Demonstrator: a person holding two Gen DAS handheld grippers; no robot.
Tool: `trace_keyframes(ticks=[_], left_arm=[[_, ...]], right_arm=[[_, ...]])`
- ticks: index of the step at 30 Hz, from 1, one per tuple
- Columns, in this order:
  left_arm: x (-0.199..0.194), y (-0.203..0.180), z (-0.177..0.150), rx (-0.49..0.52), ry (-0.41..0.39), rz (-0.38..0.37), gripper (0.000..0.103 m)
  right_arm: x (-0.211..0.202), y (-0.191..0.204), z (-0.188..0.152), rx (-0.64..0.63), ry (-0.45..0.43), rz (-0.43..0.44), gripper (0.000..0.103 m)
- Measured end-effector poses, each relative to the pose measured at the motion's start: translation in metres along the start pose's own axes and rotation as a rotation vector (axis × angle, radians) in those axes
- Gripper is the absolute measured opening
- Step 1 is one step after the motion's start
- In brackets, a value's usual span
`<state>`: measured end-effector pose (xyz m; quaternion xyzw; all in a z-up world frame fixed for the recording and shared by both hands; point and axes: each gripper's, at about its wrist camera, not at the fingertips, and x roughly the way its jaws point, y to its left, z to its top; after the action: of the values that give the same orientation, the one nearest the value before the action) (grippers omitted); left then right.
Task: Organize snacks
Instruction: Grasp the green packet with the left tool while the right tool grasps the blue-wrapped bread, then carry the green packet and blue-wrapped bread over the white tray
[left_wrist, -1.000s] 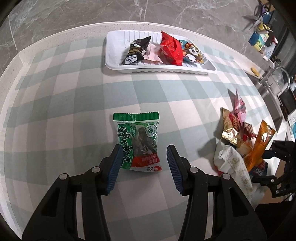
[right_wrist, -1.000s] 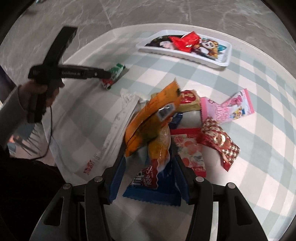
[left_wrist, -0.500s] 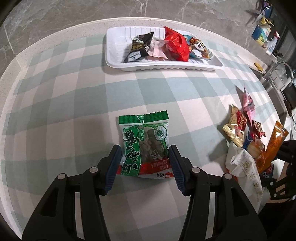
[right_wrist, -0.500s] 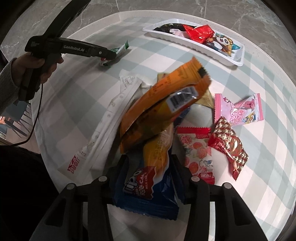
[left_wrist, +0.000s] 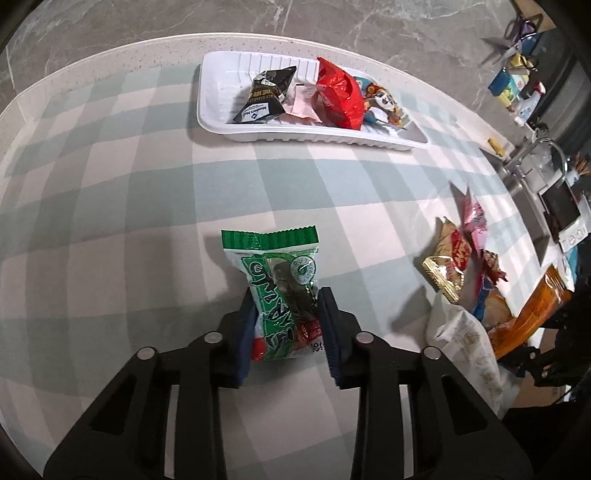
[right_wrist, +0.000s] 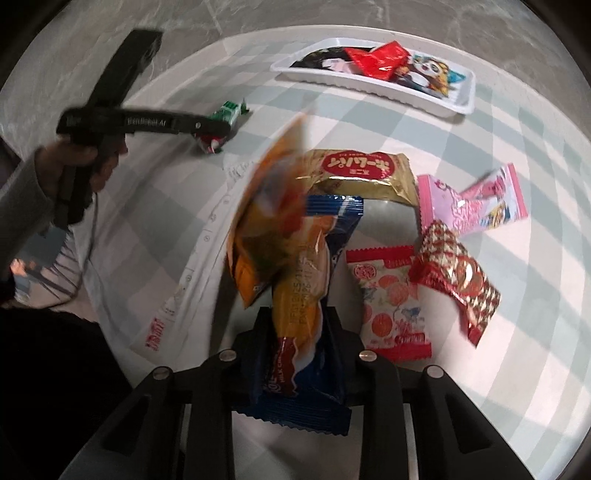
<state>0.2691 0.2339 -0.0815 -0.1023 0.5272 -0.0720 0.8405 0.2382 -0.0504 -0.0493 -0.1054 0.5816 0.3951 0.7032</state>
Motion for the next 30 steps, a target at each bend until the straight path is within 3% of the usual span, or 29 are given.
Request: trace_keyframes(ticks=[14,30], left_arm=[[-0.017,0.006,0.01,-0.087,-0.054,-0.163,0.025],[-0.027,0.013,0.043,-0.129,-0.109,-0.233,0.025]], right_arm=[[-0.041,-0.041,0.0,0.265,-0.134,0.183,0.03],[-0.054,-0.076,0.028,0.381,-0.238,0.249,0.03]])
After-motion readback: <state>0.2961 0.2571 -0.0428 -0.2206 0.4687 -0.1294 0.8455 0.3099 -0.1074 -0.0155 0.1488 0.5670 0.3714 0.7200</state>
